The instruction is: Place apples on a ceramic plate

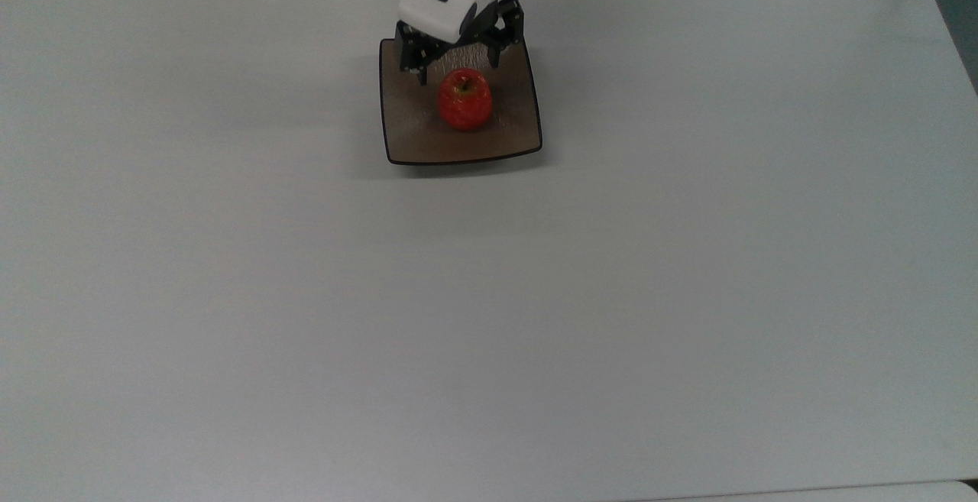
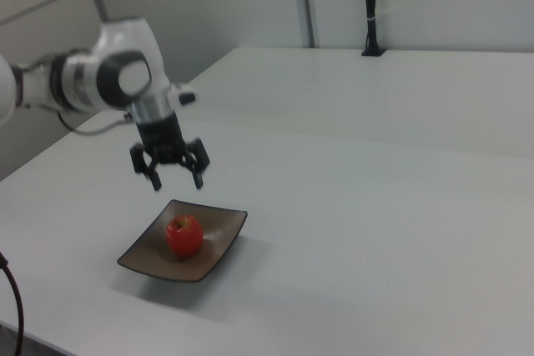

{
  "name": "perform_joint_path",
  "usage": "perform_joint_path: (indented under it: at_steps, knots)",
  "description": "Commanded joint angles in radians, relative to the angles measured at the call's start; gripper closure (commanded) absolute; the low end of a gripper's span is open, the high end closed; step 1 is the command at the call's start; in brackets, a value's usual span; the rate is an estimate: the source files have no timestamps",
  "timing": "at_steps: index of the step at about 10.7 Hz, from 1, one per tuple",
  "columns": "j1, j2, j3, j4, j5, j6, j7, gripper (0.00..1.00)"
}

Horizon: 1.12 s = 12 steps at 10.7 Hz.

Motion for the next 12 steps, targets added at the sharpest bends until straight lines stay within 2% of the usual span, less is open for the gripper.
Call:
perform_joint_path:
  at_steps: [1, 5, 6, 8, 9, 12]
  knots:
    - [-0.010, -0.032, 0.002, 0.203, -0.010, -0.225, 0.017, 0.00]
    - [-0.029, -0.055, -0.029, 0.431, 0.024, -0.491, 0.027, 0.00]
    - [-0.036, -0.060, -0.050, 0.476, 0.056, -0.523, 0.029, 0.00]
    - [-0.054, -0.077, -0.125, 0.484, 0.169, -0.525, 0.107, 0.00]
    - [-0.072, -0.074, -0.143, 0.479, 0.214, -0.519, 0.115, 0.00]
    - [-0.117, -0.075, -0.140, 0.377, 0.228, -0.343, 0.104, 0.00]
